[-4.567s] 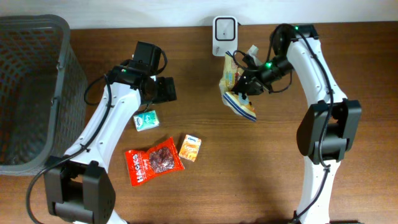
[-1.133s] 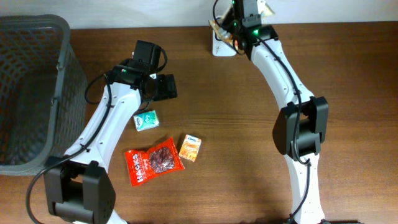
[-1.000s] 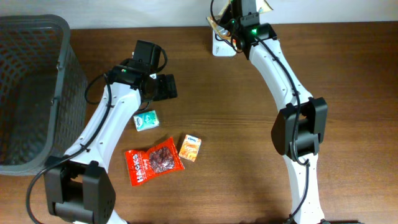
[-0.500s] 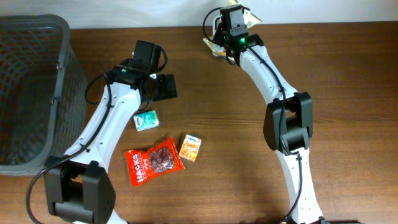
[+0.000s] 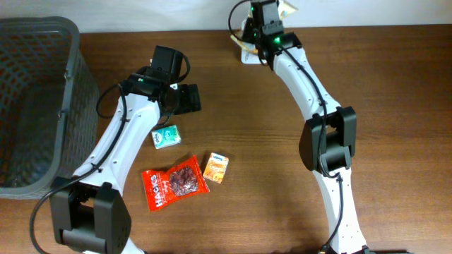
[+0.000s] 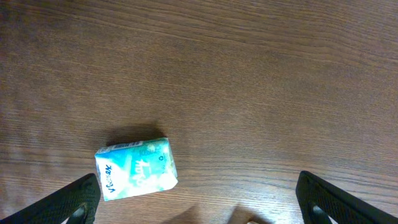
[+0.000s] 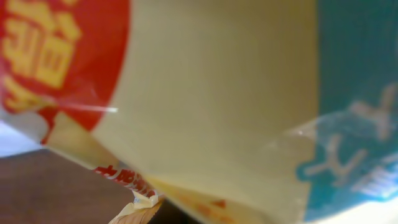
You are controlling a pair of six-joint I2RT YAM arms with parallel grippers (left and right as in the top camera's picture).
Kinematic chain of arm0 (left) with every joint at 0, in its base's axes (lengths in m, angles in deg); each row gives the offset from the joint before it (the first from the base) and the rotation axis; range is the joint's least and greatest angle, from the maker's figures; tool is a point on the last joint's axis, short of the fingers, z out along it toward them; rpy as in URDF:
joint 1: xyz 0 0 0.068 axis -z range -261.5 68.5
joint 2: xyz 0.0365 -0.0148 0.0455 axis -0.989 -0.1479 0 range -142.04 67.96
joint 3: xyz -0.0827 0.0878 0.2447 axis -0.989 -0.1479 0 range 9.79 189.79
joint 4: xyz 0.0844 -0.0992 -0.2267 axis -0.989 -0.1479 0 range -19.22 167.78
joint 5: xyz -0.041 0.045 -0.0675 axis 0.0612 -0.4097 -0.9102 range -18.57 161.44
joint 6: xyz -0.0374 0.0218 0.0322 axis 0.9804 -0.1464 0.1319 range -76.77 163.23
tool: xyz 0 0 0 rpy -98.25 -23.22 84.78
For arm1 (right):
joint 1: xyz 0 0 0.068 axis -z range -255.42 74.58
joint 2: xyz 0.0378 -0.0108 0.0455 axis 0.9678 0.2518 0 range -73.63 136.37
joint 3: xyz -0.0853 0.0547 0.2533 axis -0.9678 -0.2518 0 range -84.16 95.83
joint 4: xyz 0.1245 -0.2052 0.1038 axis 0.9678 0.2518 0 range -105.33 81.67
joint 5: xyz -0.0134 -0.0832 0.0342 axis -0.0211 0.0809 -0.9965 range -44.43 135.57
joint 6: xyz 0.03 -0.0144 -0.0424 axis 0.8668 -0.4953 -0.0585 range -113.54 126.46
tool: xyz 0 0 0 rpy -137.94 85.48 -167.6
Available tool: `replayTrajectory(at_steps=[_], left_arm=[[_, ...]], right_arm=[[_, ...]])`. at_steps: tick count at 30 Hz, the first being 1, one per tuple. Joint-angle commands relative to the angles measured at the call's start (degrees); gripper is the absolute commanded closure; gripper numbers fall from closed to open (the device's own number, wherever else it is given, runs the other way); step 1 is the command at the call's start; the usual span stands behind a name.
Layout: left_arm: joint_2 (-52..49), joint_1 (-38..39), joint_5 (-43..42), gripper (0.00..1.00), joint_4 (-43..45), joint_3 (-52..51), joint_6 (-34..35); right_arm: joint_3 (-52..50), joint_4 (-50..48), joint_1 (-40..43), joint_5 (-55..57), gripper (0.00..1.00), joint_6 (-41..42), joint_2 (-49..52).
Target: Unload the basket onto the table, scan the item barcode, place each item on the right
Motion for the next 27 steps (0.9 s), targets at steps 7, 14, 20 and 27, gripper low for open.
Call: replayTrajectory(at_steps=[7, 14, 20, 27], left_arm=[[0.4, -0.2, -0.4, 0.01, -0.1, -0.3, -0.7], [0.4, -0.2, -0.4, 0.01, -0.1, -0.3, -0.7], [0.4, -0.2, -0.4, 0.01, -0.1, -0.3, -0.7], [0.4, -0.2, -0.4, 0.01, -0.1, -0.3, -0.7]], right_arm=[[6.4, 6.9, -0.2, 4.5, 0.96, -3.9, -3.4], [5.6, 13.0, 0.1, 4.6, 0.96, -3.8, -1.1], [5.7, 17.5, 0.1, 4.7, 0.96, -3.8, -2.6], [5.7, 21.8, -0.3, 2.8, 0.96, -11.1, -6.7]])
